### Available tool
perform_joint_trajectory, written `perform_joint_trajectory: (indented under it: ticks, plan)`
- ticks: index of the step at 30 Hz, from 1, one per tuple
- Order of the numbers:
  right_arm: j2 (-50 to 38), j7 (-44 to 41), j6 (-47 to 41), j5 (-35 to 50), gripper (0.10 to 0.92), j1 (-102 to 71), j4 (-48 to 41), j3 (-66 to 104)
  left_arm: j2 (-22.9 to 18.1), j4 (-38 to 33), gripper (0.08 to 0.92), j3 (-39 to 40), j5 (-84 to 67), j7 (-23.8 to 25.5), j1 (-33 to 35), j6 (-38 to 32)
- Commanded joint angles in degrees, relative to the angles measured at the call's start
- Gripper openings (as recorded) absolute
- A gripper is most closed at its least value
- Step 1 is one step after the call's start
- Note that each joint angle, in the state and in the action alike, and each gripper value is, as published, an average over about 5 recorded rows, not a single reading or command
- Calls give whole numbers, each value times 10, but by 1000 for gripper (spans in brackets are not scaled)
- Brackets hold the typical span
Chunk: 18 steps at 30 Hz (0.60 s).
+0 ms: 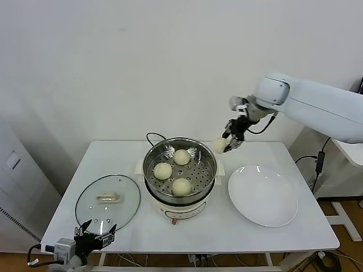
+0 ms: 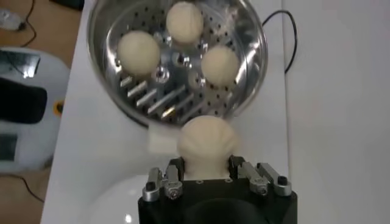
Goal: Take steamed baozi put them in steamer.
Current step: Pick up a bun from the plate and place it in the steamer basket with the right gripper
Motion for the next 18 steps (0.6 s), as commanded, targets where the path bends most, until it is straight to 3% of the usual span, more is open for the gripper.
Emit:
perform_joint_trajectory:
  ticks: [1,18]
  plan:
    - [79,66,-68,59,458,-8,13,-34,-8,-2,823,-6,4,1,10,-2]
    - [120,116,-99,54,458,-94,-10,-27,-8,2,823,-6,2,1,7,-2]
